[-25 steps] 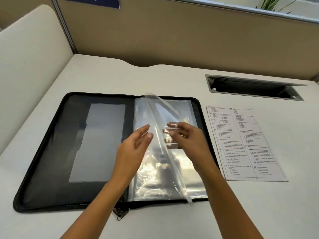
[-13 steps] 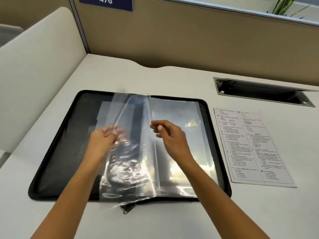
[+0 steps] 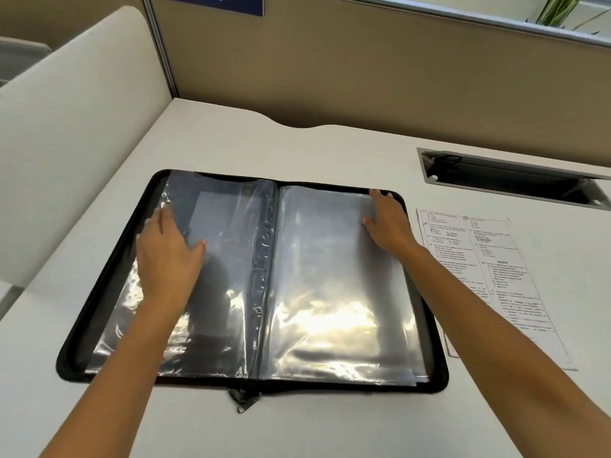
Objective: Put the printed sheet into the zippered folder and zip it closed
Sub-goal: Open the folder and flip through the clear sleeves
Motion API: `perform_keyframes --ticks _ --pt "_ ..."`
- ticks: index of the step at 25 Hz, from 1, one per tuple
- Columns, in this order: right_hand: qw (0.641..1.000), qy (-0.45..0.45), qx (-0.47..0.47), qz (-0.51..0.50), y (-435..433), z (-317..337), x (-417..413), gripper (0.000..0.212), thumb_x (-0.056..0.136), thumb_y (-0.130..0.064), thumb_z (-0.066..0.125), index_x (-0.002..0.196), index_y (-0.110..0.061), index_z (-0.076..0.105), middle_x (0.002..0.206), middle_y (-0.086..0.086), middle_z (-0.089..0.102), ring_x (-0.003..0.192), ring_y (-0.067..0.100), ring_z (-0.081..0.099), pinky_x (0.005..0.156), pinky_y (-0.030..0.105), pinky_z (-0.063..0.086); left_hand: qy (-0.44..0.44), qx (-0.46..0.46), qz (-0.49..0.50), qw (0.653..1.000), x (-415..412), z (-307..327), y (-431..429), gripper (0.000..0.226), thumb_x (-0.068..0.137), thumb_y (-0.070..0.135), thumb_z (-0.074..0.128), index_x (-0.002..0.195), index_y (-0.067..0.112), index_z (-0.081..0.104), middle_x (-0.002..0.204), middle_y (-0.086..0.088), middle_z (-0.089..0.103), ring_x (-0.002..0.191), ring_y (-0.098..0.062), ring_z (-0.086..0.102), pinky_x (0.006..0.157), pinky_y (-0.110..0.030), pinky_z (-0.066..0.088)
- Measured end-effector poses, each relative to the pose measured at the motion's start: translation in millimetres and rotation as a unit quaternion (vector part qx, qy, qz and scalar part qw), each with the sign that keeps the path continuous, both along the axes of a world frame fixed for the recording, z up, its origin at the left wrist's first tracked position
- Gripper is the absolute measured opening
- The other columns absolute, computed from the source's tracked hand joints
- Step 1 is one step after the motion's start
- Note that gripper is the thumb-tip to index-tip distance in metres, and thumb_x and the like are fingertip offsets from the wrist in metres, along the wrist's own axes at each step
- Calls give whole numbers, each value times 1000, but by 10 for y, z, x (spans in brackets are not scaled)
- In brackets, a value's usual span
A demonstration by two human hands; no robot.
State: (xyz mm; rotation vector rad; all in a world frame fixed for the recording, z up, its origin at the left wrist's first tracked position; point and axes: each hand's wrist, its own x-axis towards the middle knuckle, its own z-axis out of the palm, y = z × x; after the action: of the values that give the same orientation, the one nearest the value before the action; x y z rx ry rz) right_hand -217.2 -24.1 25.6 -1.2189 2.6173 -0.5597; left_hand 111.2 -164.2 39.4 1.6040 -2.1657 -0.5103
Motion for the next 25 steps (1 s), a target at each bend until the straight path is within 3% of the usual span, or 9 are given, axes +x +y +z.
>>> perform_keyframes --ticks 4,8,9,11,13,15,20,22,25 --pt "992 102 30 63 40 -89 -82 54 95 -17 52 145 -8 31 146 19 42 142 31 25 119 39 9 9 29 -68 997 -189 -97 226 71 88 28 62 146 7 27 155 -13 25 144 -29 17 118 -48 19" --pt "987 121 -83 68 88 -13 -44 39 85 -5 63 124 -8 58 113 11 68 120 30 52 109 38 31 57 38 -119 991 -337 -114 405 62 90 27 60 143 8 35 154 -9 29 143 -27 22 116 -45 23" --pt "988 88 -114 55 110 38 -8 36 85 -10 65 120 -12 61 105 8 71 111 27 57 101 36 38 76 41 -128 988 -366 -98 438 60 90 27 61 142 9 37 153 -8 31 142 -26 25 116 -44 24" --pt "981 -89 -172 9 167 181 95 32 89 -30 63 120 -21 60 101 0 71 98 18 64 88 32 47 119 44 -140 982 -417 -54 500 55 89 27 62 138 11 44 149 -6 38 137 -23 34 113 -36 27" --pt "925 -305 -222 -38 240 304 226 39 93 -48 51 125 -25 53 117 -4 65 94 19 69 86 40 54 157 52 -149 975 -452 -6 567 50 87 28 64 133 14 49 142 -3 47 128 -17 44 105 -27 31" --pt "877 -406 -243 -90 353 365 346 53 95 -54 38 136 -21 44 129 0 57 90 28 71 84 47 57 184 93 -155 966 -486 30 635 47 86 32 64 130 20 51 136 1 52 118 -7 47 98 -22 34" --pt "827 -486 -228 -166 702 363 791 63 97 -53 23 134 -6 44 116 19 66 82 33 69 74 41 59 260 252 -167 917 -553 83 843 46 85 38 64 129 28 53 127 8 60 115 -6 56 88 -15 42" --pt "835 -485 -218 -139 785 410 1004 65 95 -57 18 131 -15 51 115 13 68 93 27 69 83 41 57 265 278 -183 905 -575 97 915 47 84 42 63 129 29 54 127 14 59 111 -4 58 82 -13 43" --pt "855 -474 -203 -57 823 531 1333 70 84 -68 12 122 -34 60 126 -7 64 116 10 58 98 34 46 335 373 -178 847 -603 169 959 58 77 51 66 127 23 55 127 4 61 109 -10 62 93 -31 50"
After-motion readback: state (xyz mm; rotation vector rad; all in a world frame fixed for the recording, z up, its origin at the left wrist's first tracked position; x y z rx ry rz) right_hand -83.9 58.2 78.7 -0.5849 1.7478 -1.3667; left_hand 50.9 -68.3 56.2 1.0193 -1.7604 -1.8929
